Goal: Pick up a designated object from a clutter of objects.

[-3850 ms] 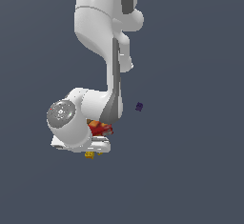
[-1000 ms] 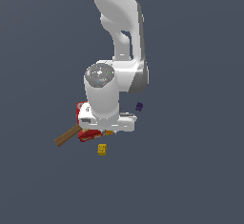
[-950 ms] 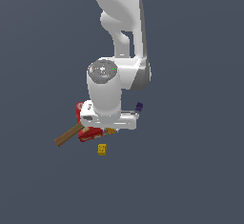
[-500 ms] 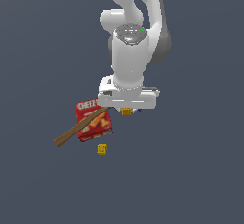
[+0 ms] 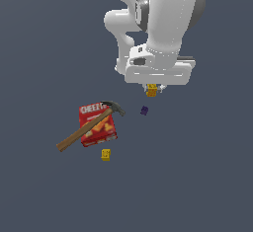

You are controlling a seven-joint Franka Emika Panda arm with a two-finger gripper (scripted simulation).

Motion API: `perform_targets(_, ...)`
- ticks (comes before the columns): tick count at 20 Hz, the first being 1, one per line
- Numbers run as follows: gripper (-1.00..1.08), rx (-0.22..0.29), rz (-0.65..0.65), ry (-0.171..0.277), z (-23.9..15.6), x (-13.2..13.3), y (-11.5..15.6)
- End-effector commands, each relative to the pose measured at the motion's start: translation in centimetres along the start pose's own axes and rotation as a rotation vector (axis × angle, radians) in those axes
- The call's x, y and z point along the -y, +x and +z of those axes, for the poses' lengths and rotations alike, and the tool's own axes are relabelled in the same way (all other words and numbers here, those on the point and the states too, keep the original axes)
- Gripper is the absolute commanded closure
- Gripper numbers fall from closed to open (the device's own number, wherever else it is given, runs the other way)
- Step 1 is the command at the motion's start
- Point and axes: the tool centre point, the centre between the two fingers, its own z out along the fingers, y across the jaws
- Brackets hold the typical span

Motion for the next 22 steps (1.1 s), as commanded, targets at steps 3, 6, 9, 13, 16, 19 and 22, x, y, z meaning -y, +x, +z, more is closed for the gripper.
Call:
perform_targets(3,1.08,0.005,0.001,0.000,-3.2,2.9,-2.3)
perform_targets(6,1.08,0.007,0.001,0.001,-5.0,4.6,-3.5)
perform_targets(9,1.08,0.010,0.001,0.003,-6.4,5.9,-4.4)
perform_targets(13,1.08,0.012,0.001,0.004,-7.6,7.0,-5.1)
perform_targets(16,1.08,0.012,0.001,0.005,-8.0,7.4,-5.2)
perform_targets(19,1.08,0.011,0.001,0.005,-7.9,7.4,-5.2)
perform_targets(22,1.08,0.011,0.001,0.005,-8.1,7.4,-5.0)
